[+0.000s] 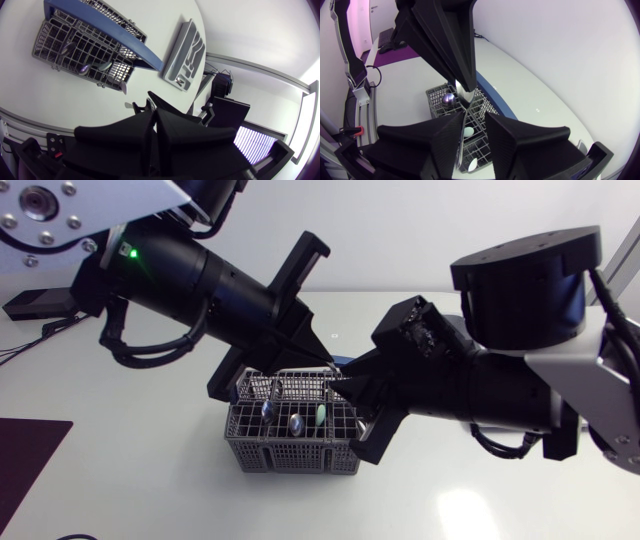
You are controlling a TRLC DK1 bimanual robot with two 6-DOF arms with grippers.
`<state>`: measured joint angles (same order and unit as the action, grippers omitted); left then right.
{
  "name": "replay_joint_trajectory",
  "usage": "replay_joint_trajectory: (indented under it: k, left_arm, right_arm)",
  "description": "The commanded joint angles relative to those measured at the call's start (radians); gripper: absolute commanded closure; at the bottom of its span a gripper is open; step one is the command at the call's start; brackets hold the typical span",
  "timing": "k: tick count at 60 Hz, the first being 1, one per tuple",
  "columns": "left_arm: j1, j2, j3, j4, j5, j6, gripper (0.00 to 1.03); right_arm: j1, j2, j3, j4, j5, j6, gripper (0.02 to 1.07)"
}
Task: Unload the cutlery basket into the drawer organizer.
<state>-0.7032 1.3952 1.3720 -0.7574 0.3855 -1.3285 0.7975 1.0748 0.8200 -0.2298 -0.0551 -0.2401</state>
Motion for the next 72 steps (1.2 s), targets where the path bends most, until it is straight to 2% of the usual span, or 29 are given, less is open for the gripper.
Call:
replay_joint_trajectory:
  k: [1, 10, 18, 20, 25, 27, 34, 46, 47, 50, 61, 66, 72]
  left_arm:
    - [0.001, 0.016, 0.033, 0.003, 0.012, -0.034, 1.00]
    - [0.004, 0.011, 0.036, 0.003, 0.012, -0.034, 1.00]
    - [0.008, 0.011, 0.036, 0.003, 0.021, -0.035, 0.97]
    - [0.011, 0.010, 0.036, 0.003, 0.033, -0.035, 0.92]
    - [0.014, 0.010, 0.038, 0.010, 0.053, -0.034, 0.67]
    - [0.014, 0.010, 0.038, 0.012, 0.056, -0.035, 0.62]
    - [0.025, 0.002, 0.042, 0.013, 0.064, -0.034, 0.54]
    - [0.042, -0.032, 0.048, 0.018, 0.062, -0.028, 0.31]
    - [0.044, -0.036, 0.050, 0.012, 0.062, -0.024, 0.26]
    - [0.047, -0.042, 0.055, -0.011, 0.062, -0.011, 0.20]
    - [0.102, -0.074, 0.062, -0.095, 0.033, 0.052, 0.20]
    - [0.131, -0.091, 0.067, -0.137, 0.009, 0.071, 0.14]
    - [0.157, -0.096, 0.076, -0.218, -0.016, 0.111, 0.14]
  right_arm:
    - [0.003, 0.004, -0.015, 0.017, 0.018, -0.016, 0.83]
    - [0.009, 0.004, -0.022, 0.020, 0.018, -0.025, 1.01]
    - [0.023, 0.007, -0.030, 0.015, 0.031, -0.028, 1.01]
    - [0.029, 0.010, -0.030, 0.015, 0.038, -0.030, 1.01]
    - [0.029, 0.011, -0.030, 0.012, 0.040, -0.028, 1.01]
    - [0.029, 0.013, -0.028, 0.007, 0.040, -0.028, 1.01]
    - [0.032, 0.011, -0.028, -0.006, 0.038, -0.030, 1.01]
    - [0.025, -0.015, -0.041, -0.032, 0.026, -0.028, 1.01]
    - [0.023, -0.024, -0.044, -0.036, 0.026, -0.028, 1.01]
    - [0.022, -0.039, -0.048, -0.048, 0.026, -0.028, 1.02]
    - [-0.004, -0.111, -0.067, -0.092, 0.021, -0.031, 1.01]
    - [-0.038, -0.141, -0.079, -0.115, -0.003, -0.042, 1.01]
    - [-0.107, -0.177, -0.093, -0.161, -0.061, -0.077, 1.01]
